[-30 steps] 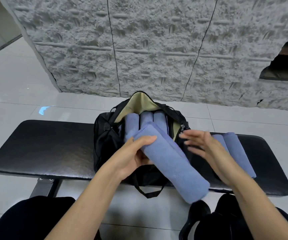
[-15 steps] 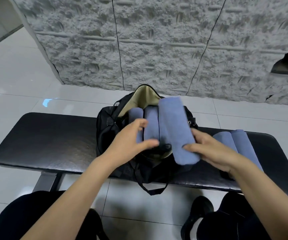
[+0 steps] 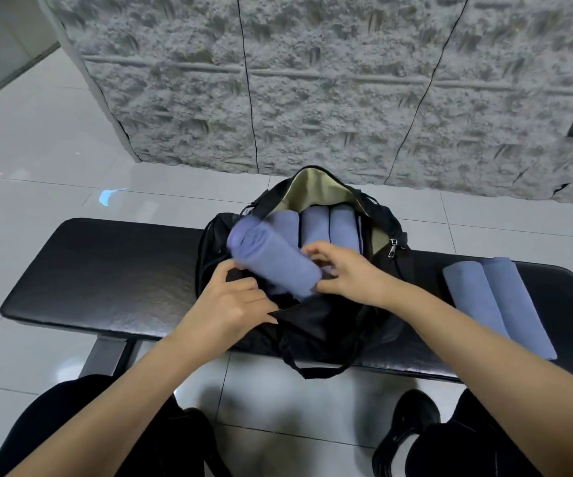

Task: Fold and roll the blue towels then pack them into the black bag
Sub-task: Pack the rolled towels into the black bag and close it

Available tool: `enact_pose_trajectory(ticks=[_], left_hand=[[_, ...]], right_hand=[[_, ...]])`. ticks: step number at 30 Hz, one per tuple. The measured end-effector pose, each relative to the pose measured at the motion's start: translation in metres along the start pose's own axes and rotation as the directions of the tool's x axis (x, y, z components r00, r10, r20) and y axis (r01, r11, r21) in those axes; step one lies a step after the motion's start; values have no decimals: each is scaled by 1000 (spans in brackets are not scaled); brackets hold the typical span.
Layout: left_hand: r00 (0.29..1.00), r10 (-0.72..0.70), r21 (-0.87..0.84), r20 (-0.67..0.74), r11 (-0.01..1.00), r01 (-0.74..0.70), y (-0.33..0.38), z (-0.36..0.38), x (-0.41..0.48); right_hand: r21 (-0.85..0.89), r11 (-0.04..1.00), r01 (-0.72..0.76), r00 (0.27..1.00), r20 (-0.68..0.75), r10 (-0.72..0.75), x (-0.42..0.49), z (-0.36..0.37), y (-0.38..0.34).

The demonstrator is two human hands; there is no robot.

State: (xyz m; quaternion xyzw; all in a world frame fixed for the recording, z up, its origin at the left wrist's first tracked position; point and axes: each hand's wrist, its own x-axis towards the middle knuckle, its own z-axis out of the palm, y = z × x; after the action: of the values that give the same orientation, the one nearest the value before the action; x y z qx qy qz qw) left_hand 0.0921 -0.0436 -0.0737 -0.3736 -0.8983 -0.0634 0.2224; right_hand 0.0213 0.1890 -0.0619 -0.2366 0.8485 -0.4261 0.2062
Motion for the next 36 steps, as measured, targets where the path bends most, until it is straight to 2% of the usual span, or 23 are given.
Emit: enact_pose_trajectory(ticks=[4, 8, 11, 14, 16, 20, 23, 27, 30, 33, 36], left_hand=[[996, -89, 14, -4, 996, 89, -13, -3, -10], [988, -155, -38, -13, 987, 155, -15, -8, -4], [976, -172, -79, 133, 980, 183, -13, -10, 5], [938, -159, -158, 308, 964, 215, -13, -10, 6], [917, -129, -196, 378, 957, 216, -13, -8, 7], [905, -120, -213, 409, 951, 222, -12, -8, 21], [881, -180, -276, 438, 905, 322, -12, -13, 26], [895, -214, -296, 391, 892, 343, -13, -11, 25], [872, -194, -285, 450, 894, 345, -16, -8, 27], [852, -147, -259, 503, 915, 310, -17, -1, 28], [825, -197, -204, 530, 915, 349, -19, 2, 27]], right_hand=[[-234, 972, 3, 986, 165, 37, -4, -16, 5], [-485, 874, 27, 936, 319, 148, 0, -35, 6], [-529, 849, -2, 901, 368, 232, 5, -40, 2], [-548, 837, -8, 935, 292, 201, -5, -41, -5], [-593, 805, -9, 955, 234, 183, -19, -35, -7], [-586, 807, 70, 963, 252, 99, -40, -15, 1], [-570, 817, 88, 965, 251, 71, -42, -22, 2], [-673, 727, 134, 981, 193, -3, -44, -40, 10], [-711, 700, 67, 985, 161, 69, -46, -46, 17], [-751, 655, 84, 980, 181, 81, -52, -39, 23], [-715, 699, 3, 997, 60, 58, -58, -37, 27]])
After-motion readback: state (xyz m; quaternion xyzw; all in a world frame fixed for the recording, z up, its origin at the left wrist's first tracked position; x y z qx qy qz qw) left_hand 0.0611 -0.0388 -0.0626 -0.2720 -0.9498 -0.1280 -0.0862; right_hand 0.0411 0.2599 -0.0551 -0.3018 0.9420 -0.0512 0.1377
